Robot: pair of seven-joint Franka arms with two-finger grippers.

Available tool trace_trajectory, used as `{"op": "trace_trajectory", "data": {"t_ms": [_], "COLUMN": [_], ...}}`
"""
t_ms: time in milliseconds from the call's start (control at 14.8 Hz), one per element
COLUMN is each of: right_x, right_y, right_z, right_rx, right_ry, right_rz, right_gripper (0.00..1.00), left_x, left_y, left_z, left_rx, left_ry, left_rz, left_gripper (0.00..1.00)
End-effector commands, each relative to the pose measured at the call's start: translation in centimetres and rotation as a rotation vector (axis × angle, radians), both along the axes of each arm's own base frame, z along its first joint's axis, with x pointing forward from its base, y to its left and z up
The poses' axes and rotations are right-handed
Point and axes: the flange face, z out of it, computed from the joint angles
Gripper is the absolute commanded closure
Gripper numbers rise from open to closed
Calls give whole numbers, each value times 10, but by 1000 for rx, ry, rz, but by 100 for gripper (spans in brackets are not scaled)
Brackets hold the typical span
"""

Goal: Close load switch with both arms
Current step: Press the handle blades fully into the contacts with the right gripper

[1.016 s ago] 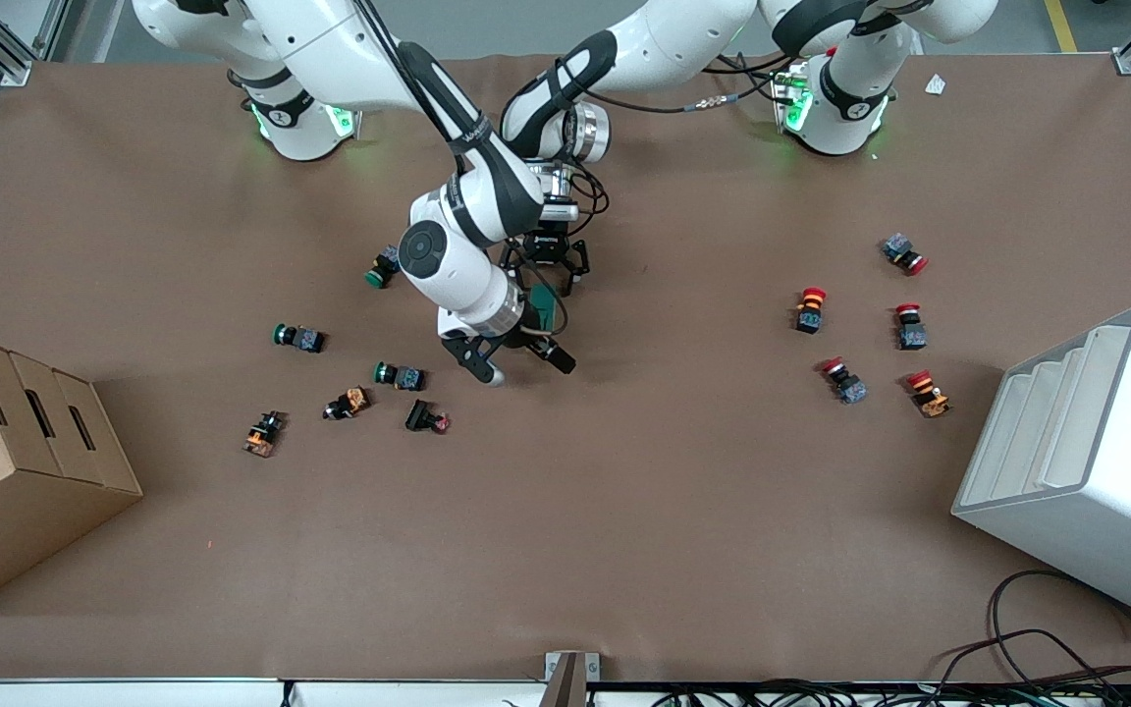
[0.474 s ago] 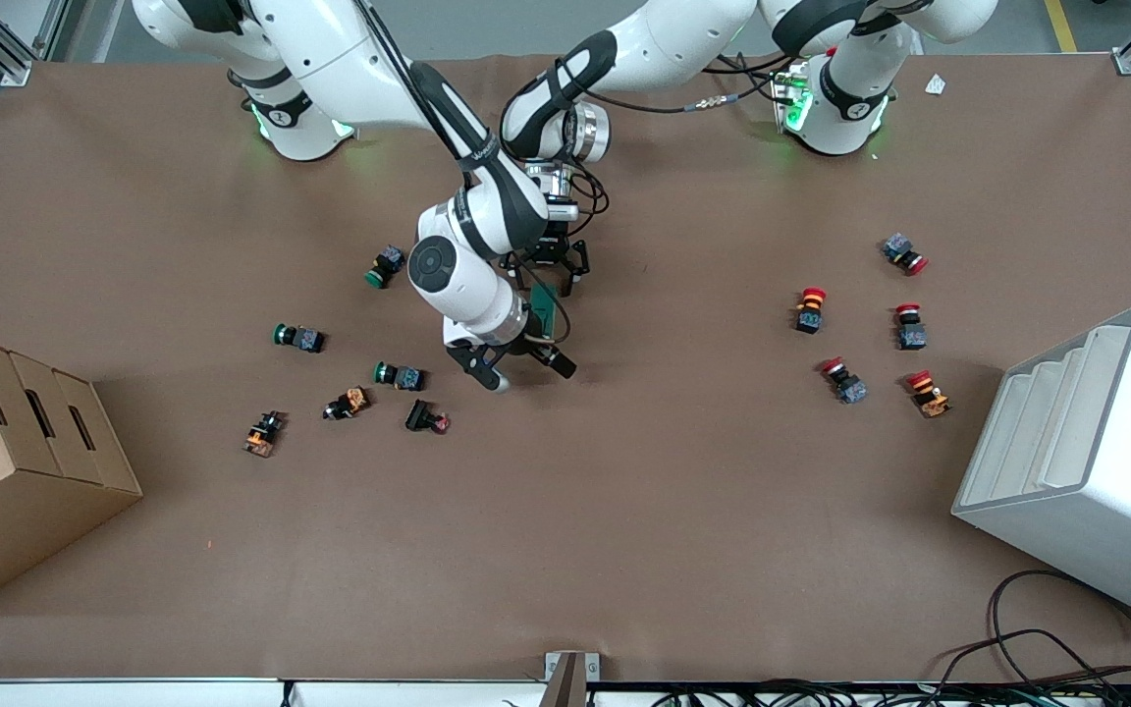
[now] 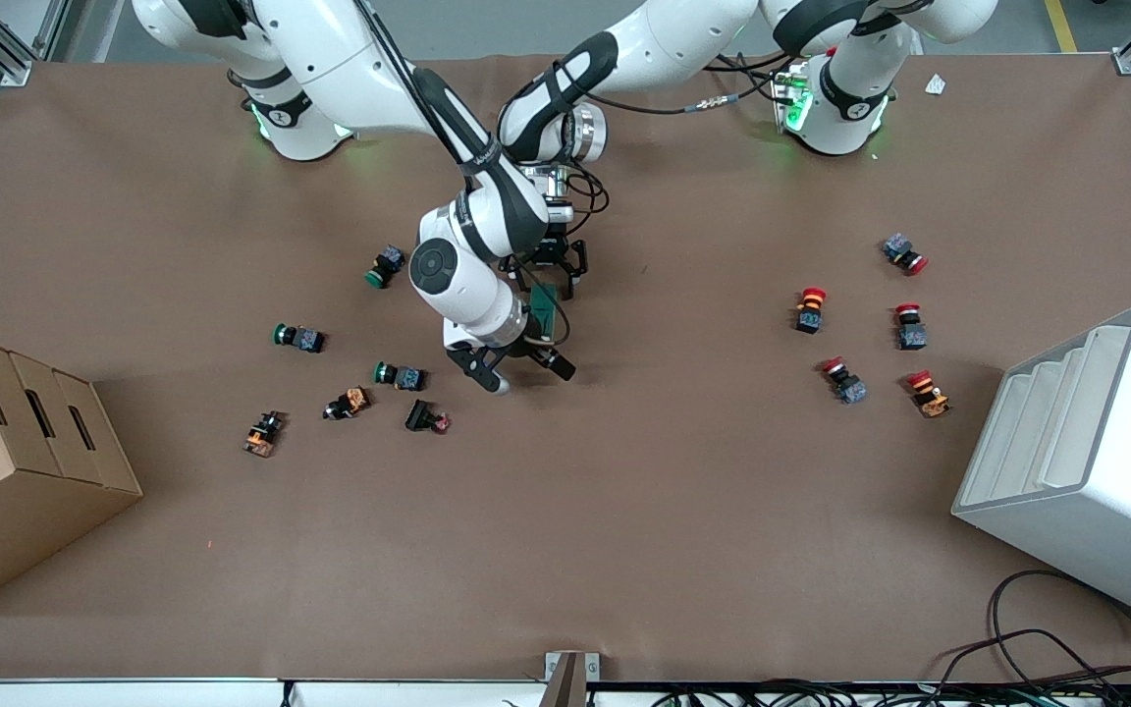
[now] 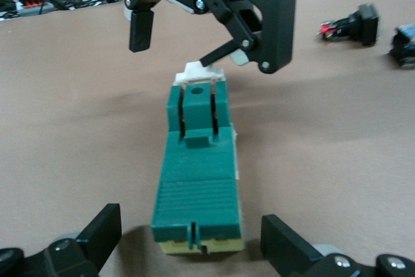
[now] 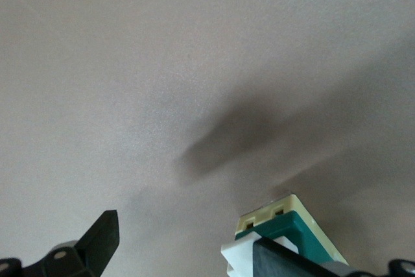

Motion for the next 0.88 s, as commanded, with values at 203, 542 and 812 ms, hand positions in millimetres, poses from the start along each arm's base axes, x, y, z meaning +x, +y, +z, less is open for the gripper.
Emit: {"op": "trace_trajectory", "data": {"t_ms": [203,542,812], "right_x": [3,27,63], "right_y": [-6,-27,-88], "right_z": [-43,-26,16], "right_rx": [-39,-50,-89], "right_ry": [-37,-57,-3], "right_rz": [13,35,160], "right_gripper": [0,0,0], "left_x": [18,19,21], "left_y": [-12,-15,-16], "left_z": [26,29,32], "left_rx": [53,59,53], "left_ry": [77,83,85], "left_rz": [58,60,64], "left_gripper": [2,2,2]}}
